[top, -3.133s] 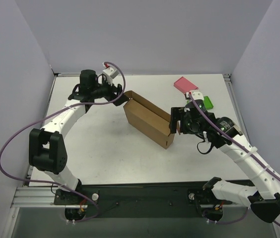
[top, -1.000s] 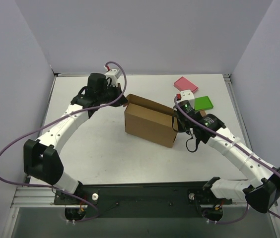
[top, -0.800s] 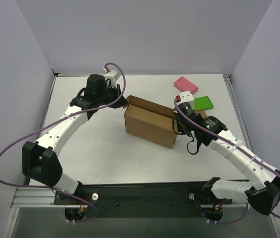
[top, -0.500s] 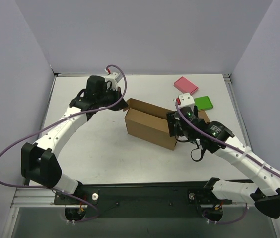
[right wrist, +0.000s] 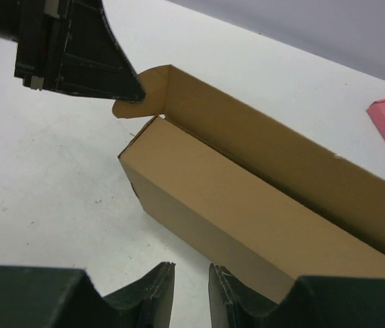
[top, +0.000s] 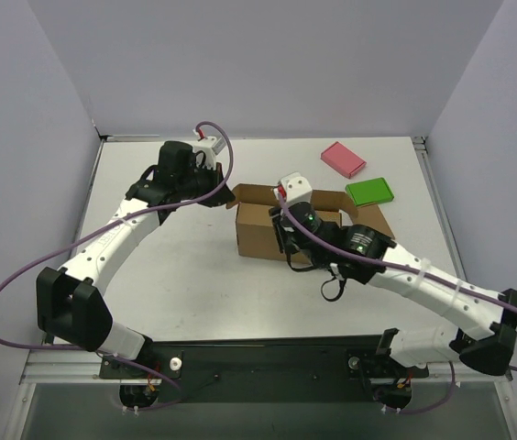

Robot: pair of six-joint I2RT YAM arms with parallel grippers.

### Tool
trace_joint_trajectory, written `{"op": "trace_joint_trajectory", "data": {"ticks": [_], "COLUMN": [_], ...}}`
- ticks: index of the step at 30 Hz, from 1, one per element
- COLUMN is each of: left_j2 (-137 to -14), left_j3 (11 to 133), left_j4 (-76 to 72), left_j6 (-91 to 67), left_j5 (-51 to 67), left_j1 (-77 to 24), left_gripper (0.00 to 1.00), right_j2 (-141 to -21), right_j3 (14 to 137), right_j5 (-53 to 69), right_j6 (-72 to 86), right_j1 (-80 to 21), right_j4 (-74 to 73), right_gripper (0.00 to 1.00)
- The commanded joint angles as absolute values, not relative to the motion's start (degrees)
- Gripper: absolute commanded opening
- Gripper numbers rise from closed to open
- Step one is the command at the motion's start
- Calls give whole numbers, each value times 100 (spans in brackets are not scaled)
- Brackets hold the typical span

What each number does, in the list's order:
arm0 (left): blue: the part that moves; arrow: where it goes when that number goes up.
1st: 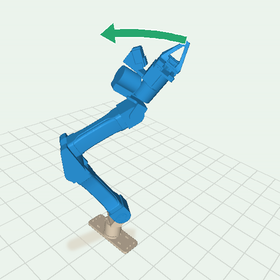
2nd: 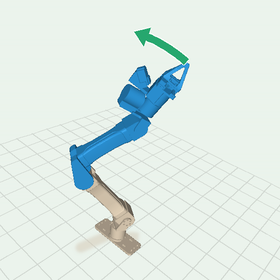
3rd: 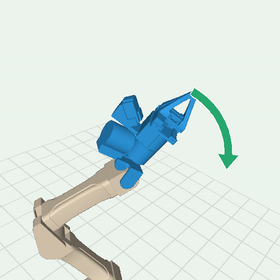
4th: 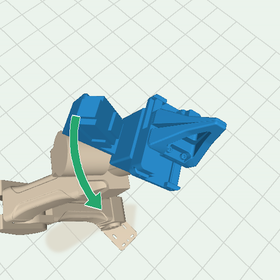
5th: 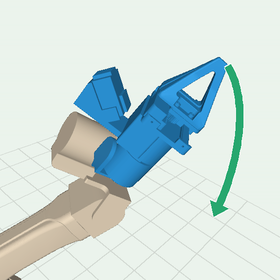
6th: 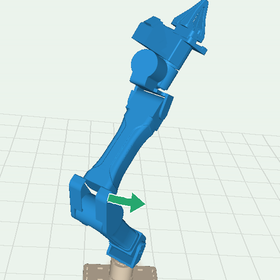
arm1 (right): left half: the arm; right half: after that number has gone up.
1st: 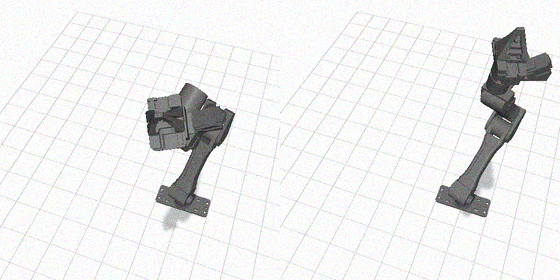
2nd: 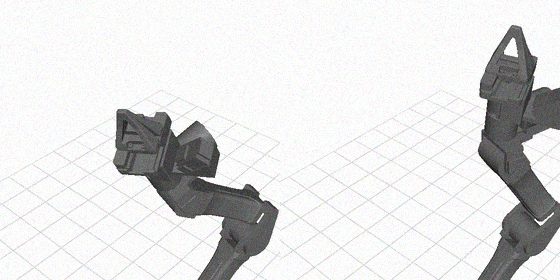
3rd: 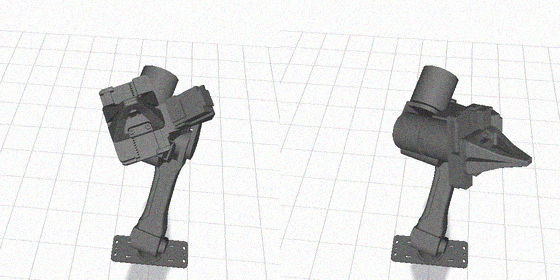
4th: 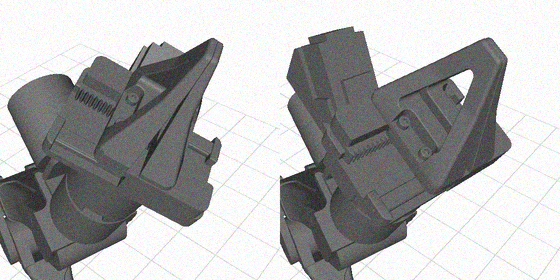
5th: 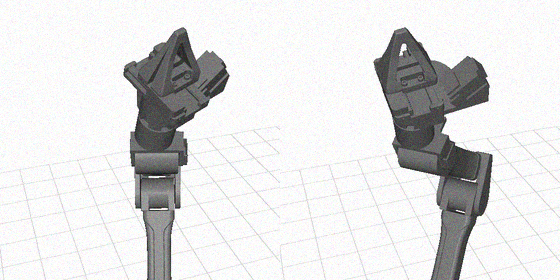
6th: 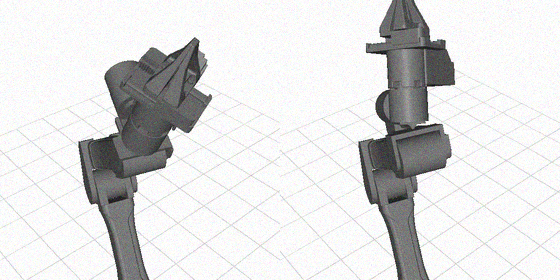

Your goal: Fold the paper box

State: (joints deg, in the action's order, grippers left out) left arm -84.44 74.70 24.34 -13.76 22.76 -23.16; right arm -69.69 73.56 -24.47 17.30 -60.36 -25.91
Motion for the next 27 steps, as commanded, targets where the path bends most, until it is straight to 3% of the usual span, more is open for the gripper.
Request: {"op": "trace_joint_trajectory", "data": {"ticks": [1, 12, 27], "left_j2": [-8262, -8262, -8139], "left_j3": [7497, 7374, 7312], "left_j4": [2514, 2391, 2232], "left_j6": [-1327, -1134, -835], "left_j5": [2338, 2513, 2531], "left_j1": [-2329, -2338, -2382], "left_gripper": [0, 0, 0], "right_j2": [-7444, -7365, -7857], "right_j3": [7357, 6970, 6785], "right_j5": [-2049, -1073, -730], "right_j6": [1608, 1635, 844], "right_j1": [-5898, -4835, -4360], "right_j4": [-2127, -1530, -721], "right_gripper": [25, 21, 21]}}
